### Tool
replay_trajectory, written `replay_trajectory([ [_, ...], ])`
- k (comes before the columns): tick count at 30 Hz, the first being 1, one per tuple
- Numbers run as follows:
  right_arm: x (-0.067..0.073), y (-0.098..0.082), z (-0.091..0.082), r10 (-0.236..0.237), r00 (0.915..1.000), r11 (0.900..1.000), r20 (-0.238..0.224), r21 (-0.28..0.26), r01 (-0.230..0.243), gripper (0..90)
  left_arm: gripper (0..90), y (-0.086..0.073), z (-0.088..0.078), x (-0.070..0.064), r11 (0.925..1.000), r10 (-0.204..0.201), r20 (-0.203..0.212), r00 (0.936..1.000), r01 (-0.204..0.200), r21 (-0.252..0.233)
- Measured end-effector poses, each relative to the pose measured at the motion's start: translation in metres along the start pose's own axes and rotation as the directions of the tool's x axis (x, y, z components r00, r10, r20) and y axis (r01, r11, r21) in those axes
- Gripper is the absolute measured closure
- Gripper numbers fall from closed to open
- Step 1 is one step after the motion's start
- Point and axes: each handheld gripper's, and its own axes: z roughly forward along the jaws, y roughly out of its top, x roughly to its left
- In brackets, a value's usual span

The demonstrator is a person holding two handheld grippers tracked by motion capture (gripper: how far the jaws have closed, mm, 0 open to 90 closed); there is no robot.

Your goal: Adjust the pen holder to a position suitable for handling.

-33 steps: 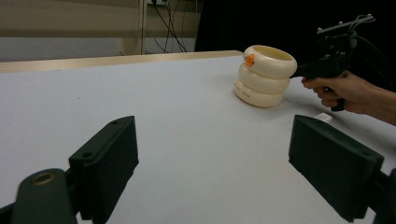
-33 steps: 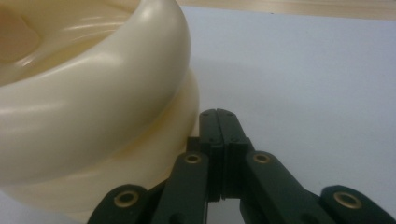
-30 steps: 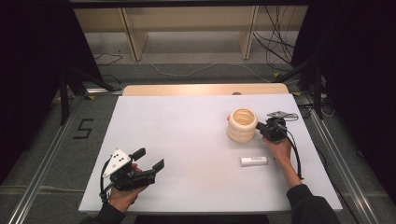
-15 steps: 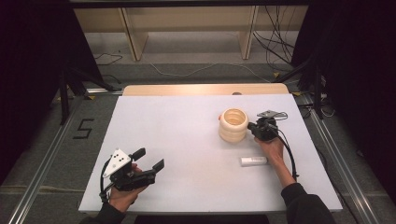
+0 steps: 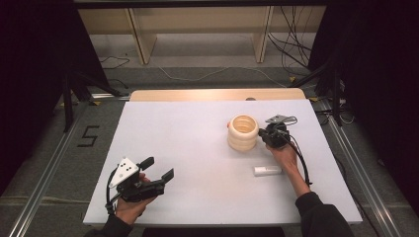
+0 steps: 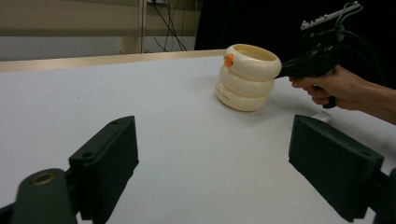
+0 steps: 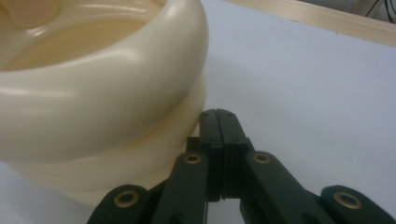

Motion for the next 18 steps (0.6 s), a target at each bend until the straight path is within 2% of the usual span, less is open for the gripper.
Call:
replay_trajectory([
  [6,0.002,0.003,0.001,0.004,0.9999,1.0,-0.011,0.005,-0.004,90.0,14.9,0.0,0.0,0.0,1.0,0.001,-0.001,1.0,-0.001,0.002],
  [18,0.019,0.012,0.009,-0.015,0.9995,1.0,-0.028,0.016,0.016,90.0,15.0,0.0,0.0,0.0,1.0,0.0,-0.002,1.0,0.0,0.001],
])
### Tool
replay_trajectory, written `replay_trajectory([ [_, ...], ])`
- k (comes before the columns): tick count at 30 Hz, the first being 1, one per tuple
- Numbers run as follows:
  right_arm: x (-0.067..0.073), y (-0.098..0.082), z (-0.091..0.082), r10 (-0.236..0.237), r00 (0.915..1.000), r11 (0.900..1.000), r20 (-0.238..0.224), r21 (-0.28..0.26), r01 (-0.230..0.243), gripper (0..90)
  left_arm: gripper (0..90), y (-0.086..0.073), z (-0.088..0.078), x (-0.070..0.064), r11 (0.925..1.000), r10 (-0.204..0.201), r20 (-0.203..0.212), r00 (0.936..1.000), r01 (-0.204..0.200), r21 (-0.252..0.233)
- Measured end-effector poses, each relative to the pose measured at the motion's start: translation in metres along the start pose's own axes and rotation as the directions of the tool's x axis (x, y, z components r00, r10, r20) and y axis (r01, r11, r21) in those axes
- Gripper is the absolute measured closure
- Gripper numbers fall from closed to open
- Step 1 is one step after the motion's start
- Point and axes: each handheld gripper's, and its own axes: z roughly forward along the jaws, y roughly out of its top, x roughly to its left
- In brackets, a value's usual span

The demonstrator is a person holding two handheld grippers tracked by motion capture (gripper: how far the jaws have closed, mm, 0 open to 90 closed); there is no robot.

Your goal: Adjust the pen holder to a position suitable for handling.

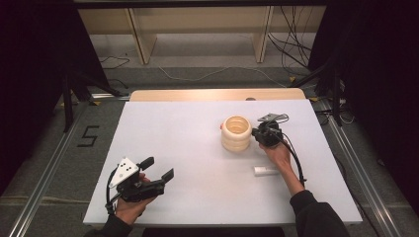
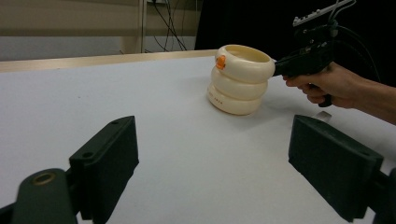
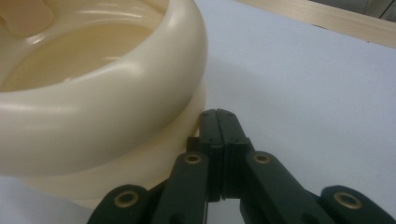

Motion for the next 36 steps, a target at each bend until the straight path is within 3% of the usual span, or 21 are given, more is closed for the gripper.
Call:
replay_trajectory([
  [13,0.013,0.006,0.005,-0.002,0.9999,1.0,-0.013,0.01,0.002,90.0,15.0,0.0,0.0,0.0,1.0,0.0,0.001,1.0,0.0,0.001],
  [23,0.012,0.007,0.004,0.001,0.9999,1.0,-0.011,0.002,-0.001,89.4,15.0,0.0,-0.001,0.0,1.0,-0.001,0.001,1.0,0.001,0.0],
  [30,-0.002,0.008,-0.01,0.032,0.9995,0.999,-0.006,-0.023,-0.032,82.5,15.0,0.0,-0.001,0.0,1.0,-0.001,0.001,1.0,0.001,0.0],
  [31,-0.004,0.009,-0.015,0.03,0.9995,0.999,-0.011,-0.033,-0.03,77.5,15.0,0.0,-0.001,0.0,1.0,-0.001,0.001,1.0,0.001,0.0],
  [36,-0.007,0.011,-0.026,0.017,0.9995,0.999,-0.028,-0.047,-0.018,70.8,15.0,0.0,-0.001,0.0,1.0,0.001,0.001,1.0,-0.001,0.004],
])
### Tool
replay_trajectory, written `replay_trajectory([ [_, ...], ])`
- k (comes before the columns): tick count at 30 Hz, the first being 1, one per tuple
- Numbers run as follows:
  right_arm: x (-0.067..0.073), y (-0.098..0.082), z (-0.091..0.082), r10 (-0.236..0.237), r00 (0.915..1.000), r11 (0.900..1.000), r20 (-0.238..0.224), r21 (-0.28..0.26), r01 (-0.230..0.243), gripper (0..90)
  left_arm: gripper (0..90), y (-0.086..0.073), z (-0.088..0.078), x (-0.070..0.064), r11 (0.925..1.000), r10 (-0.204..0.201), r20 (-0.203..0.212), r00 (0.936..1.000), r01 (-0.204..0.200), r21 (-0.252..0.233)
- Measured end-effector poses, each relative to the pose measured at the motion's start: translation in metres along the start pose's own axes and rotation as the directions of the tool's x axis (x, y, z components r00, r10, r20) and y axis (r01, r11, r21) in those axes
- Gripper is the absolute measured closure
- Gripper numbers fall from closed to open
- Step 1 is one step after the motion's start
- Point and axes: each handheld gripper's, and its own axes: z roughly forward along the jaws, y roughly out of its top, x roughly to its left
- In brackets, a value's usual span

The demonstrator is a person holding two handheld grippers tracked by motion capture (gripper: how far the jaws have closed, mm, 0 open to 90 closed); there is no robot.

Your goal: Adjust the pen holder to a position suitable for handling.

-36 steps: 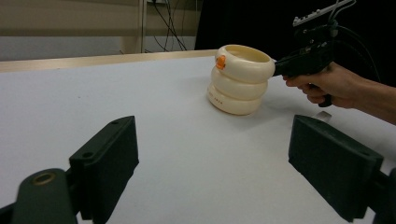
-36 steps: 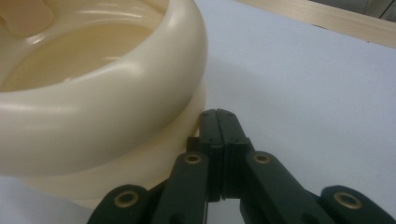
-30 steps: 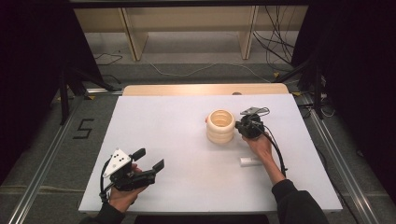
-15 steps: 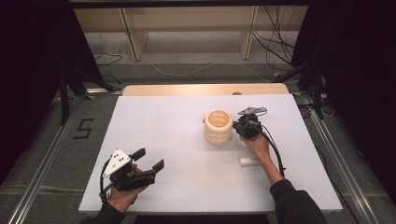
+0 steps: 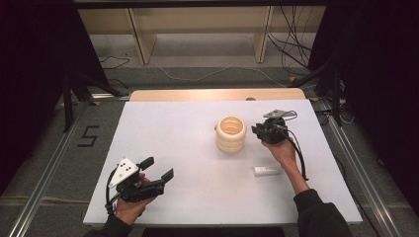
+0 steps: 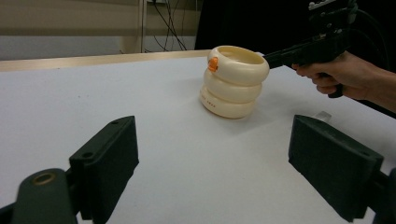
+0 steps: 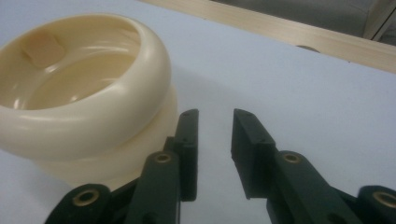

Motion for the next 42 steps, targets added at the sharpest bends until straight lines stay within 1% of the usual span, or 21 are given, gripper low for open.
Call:
replay_trajectory([
  [1,0.0,0.001,-0.004,0.0,1.0,1.0,-0.007,-0.003,0.0,67.9,15.0,0.0,0.0,0.0,1.0,-0.002,-0.001,1.0,0.002,0.0],
  [3,-0.001,0.001,-0.005,0.001,0.9999,1.0,-0.011,-0.007,-0.001,66.6,15.0,0.0,0.0,0.0,1.0,-0.002,0.0,1.0,0.002,0.001],
  [6,0.0,0.002,-0.009,0.002,0.9998,1.0,-0.021,-0.009,-0.002,60.7,15.0,0.0,0.0,0.0,1.0,-0.003,0.0,1.0,0.003,-0.001],
  [8,0.0,0.002,-0.01,0.001,0.9998,1.0,-0.021,-0.008,-0.001,59.5,15.0,0.0,0.0,0.0,1.0,-0.002,0.0,1.0,0.002,-0.001],
  [9,0.001,0.003,-0.012,0.0,0.9996,1.0,-0.028,-0.008,0.0,56.4,15.0,0.0,0.0,0.0,1.0,-0.003,0.001,1.0,0.003,-0.002],
  [11,0.0,0.003,-0.013,-0.002,0.9996,1.0,-0.028,-0.01,0.002,55.0,15.0,0.0,0.0,0.0,1.0,-0.001,0.002,1.0,0.001,-0.003],
  [15,-0.001,0.004,-0.02,-0.002,0.9992,1.0,-0.041,-0.021,0.001,48.7,15.0,0.001,0.0,0.0,1.0,-0.004,0.002,1.0,0.004,-0.003],
  [20,-0.001,0.005,-0.029,-0.004,0.9978,1.0,-0.067,-0.03,0.002,40.6,15.0,0.001,0.0,-0.001,1.0,-0.003,0.003,1.0,0.003,-0.002],
  [21,0.0,0.005,-0.034,-0.009,0.9963,0.999,-0.086,-0.031,0.007,37.6,15.0,0.001,0.001,-0.001,1.0,-0.003,0.003,1.0,0.003,-0.002],
  [22,0.0,0.005,-0.034,-0.009,0.9963,0.999,-0.086,-0.031,0.007,37.6,15.0,0.002,0.001,-0.001,1.0,-0.002,0.003,1.0,0.002,-0.002],
  [26,0.001,0.005,-0.041,-0.028,0.9937,0.999,-0.109,-0.019,0.026,31.9,15.0,0.002,0.002,-0.001,1.0,-0.004,0.001,1.0,0.004,0.0],
  [29,0.004,0.004,-0.047,-0.053,0.9912,0.999,-0.121,-0.016,0.052,28.7,15.0,0.002,0.001,0.0,0.9999,-0.011,-0.003,0.9999,0.011,-0.001],
  [31,0.006,0.004,-0.052,-0.072,0.9888,0.997,-0.13,-0.003,0.073,25.5,15.0,0.002,0.001,0.0,0.9999,-0.011,-0.003,0.9999,0.011,-0.001],
  [36,0.012,0.0,-0.064,-0.102,0.9834,0.995,-0.15,0.005,0.104,22.9,15.0,0.002,0.001,0.0,1.0,-0.008,-0.001,1.0,0.008,-0.004],
  [40,0.016,-0.004,-0.069,-0.13,0.9789,0.991,-0.158,0.022,0.135,21.6,15.0,0.002,0.001,-0.001,1.0,-0.003,0.005,1.0,0.003,0.001],
  [42,0.018,-0.006,-0.07,-0.135,0.9774,0.989,-0.163,0.034,0.143,21.2,15.0,0.002,0.001,0.0,1.0,-0.006,0.005,1.0,0.006,-0.002],
])
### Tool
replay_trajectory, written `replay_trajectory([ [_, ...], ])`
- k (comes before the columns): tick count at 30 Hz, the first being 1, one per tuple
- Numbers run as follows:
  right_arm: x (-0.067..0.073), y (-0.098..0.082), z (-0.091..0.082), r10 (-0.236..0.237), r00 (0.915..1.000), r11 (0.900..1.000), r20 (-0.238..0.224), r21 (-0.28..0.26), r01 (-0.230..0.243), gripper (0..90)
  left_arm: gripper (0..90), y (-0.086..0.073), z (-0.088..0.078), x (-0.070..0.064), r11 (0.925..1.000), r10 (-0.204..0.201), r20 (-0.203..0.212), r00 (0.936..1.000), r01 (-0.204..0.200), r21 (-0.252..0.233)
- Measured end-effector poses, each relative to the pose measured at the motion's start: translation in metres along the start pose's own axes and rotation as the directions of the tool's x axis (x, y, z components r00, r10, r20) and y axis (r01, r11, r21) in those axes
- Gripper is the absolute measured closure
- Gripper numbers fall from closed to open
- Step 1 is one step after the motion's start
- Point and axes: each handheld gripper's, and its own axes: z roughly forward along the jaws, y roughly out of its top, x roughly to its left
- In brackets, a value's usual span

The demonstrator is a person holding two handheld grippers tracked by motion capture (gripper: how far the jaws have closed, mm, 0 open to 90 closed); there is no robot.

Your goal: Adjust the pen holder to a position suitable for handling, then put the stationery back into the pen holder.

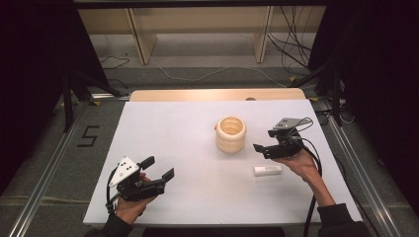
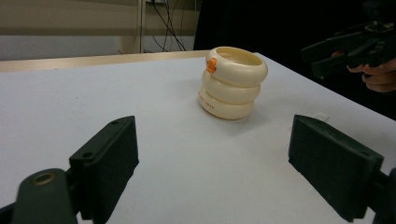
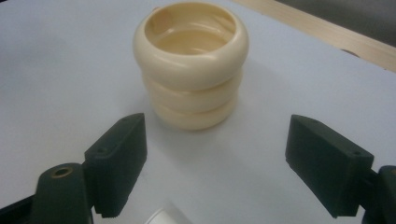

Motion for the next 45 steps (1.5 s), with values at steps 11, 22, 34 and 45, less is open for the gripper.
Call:
replay_trajectory([
  [11,0.009,-0.011,-0.007,-0.049,0.9977,0.996,-0.046,0.076,0.053,19.5,15.0,0.0,0.001,0.0,1.0,0.0,0.0,1.0,0.0,0.001],
  [22,0.02,-0.019,-0.006,-0.144,0.984,0.963,-0.105,0.216,0.164,19.5,15.0,0.0,0.002,-0.001,1.0,0.005,0.005,1.0,-0.005,0.002],
  [34,0.025,-0.028,0.006,-0.237,0.963,0.896,-0.129,0.354,0.268,21.7,15.0,0.0,0.002,-0.003,0.9998,0.017,0.016,0.9997,-0.017,0.006],
  [45,0.02,-0.035,0.023,-0.267,0.9507,0.848,-0.157,0.43,0.309,25.7,15.0,-0.001,0.0,-0.002,0.9998,0.02,0.016,0.9997,-0.021,0.004],
])
